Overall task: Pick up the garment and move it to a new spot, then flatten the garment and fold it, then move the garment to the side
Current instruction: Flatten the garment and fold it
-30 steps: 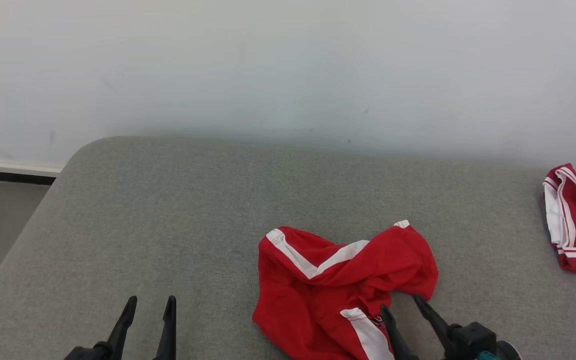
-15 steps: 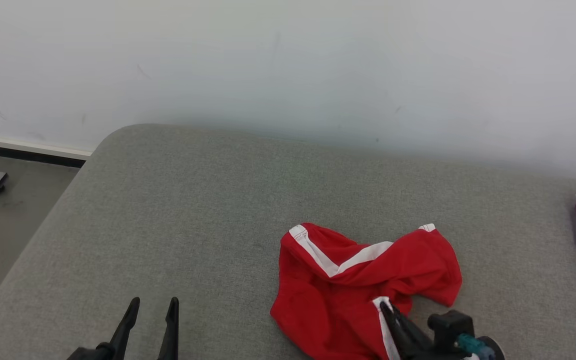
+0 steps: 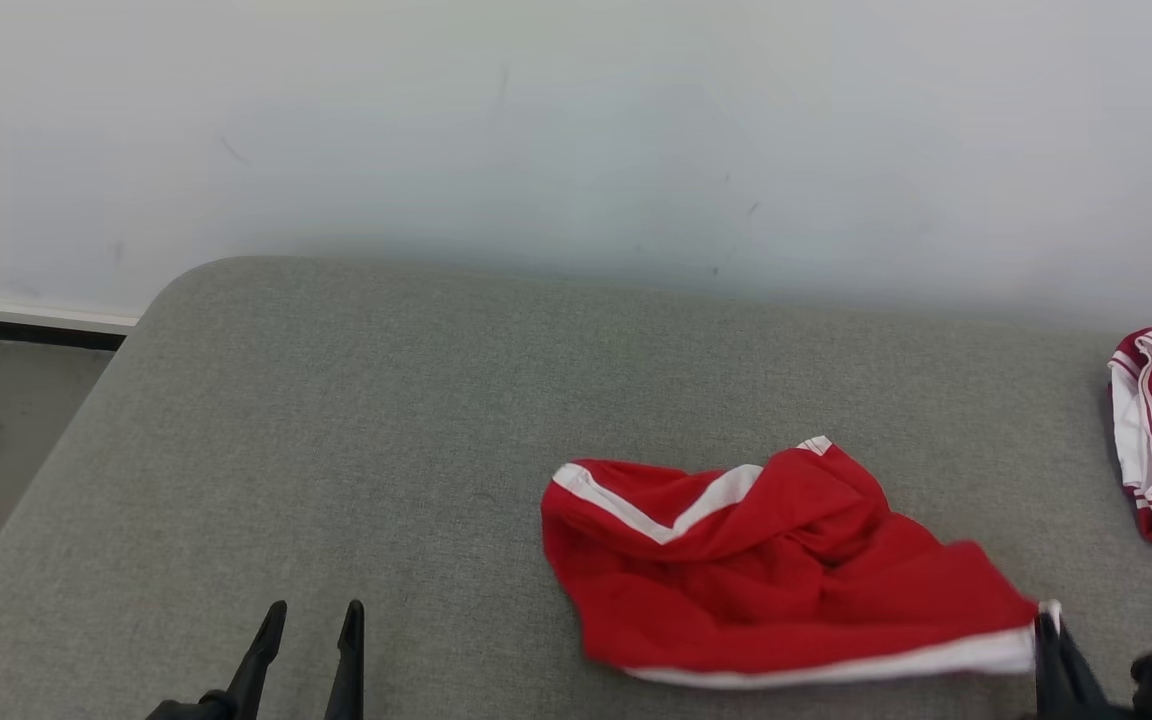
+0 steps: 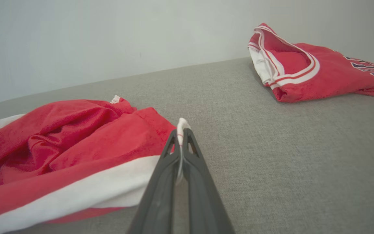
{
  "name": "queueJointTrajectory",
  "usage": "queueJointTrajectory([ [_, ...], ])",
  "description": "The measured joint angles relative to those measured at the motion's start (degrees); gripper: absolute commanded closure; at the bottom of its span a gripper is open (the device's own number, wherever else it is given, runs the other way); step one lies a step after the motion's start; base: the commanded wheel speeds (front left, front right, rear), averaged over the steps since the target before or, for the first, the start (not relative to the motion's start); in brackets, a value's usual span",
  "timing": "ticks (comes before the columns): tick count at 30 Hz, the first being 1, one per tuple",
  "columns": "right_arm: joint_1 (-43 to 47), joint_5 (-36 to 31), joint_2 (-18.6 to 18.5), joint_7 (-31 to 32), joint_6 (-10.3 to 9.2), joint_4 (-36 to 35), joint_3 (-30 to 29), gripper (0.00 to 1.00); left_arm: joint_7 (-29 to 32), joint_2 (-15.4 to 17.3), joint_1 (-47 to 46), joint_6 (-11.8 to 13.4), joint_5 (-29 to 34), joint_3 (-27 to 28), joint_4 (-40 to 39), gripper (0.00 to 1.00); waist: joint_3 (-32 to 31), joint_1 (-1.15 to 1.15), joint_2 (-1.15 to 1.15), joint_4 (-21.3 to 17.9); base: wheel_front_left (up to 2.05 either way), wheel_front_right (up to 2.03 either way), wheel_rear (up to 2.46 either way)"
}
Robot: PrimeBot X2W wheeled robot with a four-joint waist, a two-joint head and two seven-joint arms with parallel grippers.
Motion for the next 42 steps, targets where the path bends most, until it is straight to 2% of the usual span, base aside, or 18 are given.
queueJointTrajectory([
  [3, 2.75, -1.25, 1.62, 0.32, 0.00, 2.08, -3.21, 0.97, 0.00, -0.11, 0.00, 0.00, -0.24, -0.02, 0.09, 0.00, 0.08, 0.00, 0.00, 0.12, 0.00, 0.00, 0.00],
  [4, 3.51, -2.00, 2.36, 0.29, 0.00, 2.38, -3.76, 0.00, 0.00, -0.14, 0.01, 0.00, -0.27, 0.07, 0.08, 0.00, 0.10, 0.00, 0.00, 0.07, 0.00, 0.00, 0.00],
  [6, 3.80, -3.11, 3.33, 0.24, 0.00, 2.03, -4.34, 0.00, 0.00, -0.26, 0.04, 0.00, -0.33, 0.36, 0.07, 0.00, 0.14, 0.00, 0.00, -0.14, 0.00, 0.00, 0.00],
  [11, 3.43, -7.20, 4.19, -0.09, 0.00, -6.06, -5.79, 0.00, 0.00, -0.38, 0.53, 0.00, -0.22, 1.09, -0.18, 0.00, -0.01, 0.00, 0.00, -1.97, 0.00, 0.00, 0.00],
  [20, 12.12, -9.45, 5.19, -0.23, 0.00, -25.04, -0.20, 0.00, 0.00, -0.36, 0.55, 0.00, 0.05, 1.00, -0.43, 0.00, -0.71, 0.00, 0.00, -4.69, 0.00, 0.00, 0.00],
  [23, 15.73, -9.69, 5.81, -0.23, 0.00, -28.66, 1.45, 0.00, 0.00, -0.26, 0.84, 0.00, 0.05, 0.63, -0.19, 0.00, -0.79, 0.00, 0.00, -5.45, 0.00, 0.00, 0.00],
  [31, 16.85, -9.77, 6.47, -0.23, 0.00, -29.99, 5.66, 0.00, 0.00, 1.26, 0.43, 0.00, -0.57, -5.39, 2.76, 0.00, -0.40, 0.00, 0.00, -8.44, 0.00, 0.00, 0.00],
  [36, 15.50, -9.58, 6.23, -0.23, 0.00, -29.09, 7.77, 0.00, 0.00, 2.30, -2.65, -0.01, -1.85, -11.70, 8.24, 0.00, 0.19, 0.00, 0.00, -10.93, 0.00, 0.00, 0.00],
  [42, 14.77, -9.54, 5.95, -0.22, 0.00, -28.08, 8.22, 0.00, 0.00, 2.63, -5.95, 0.00, -4.65, -15.26, 16.17, 0.00, 1.33, 0.00, 0.00, -14.34, 0.00, 0.00, 0.00],
])
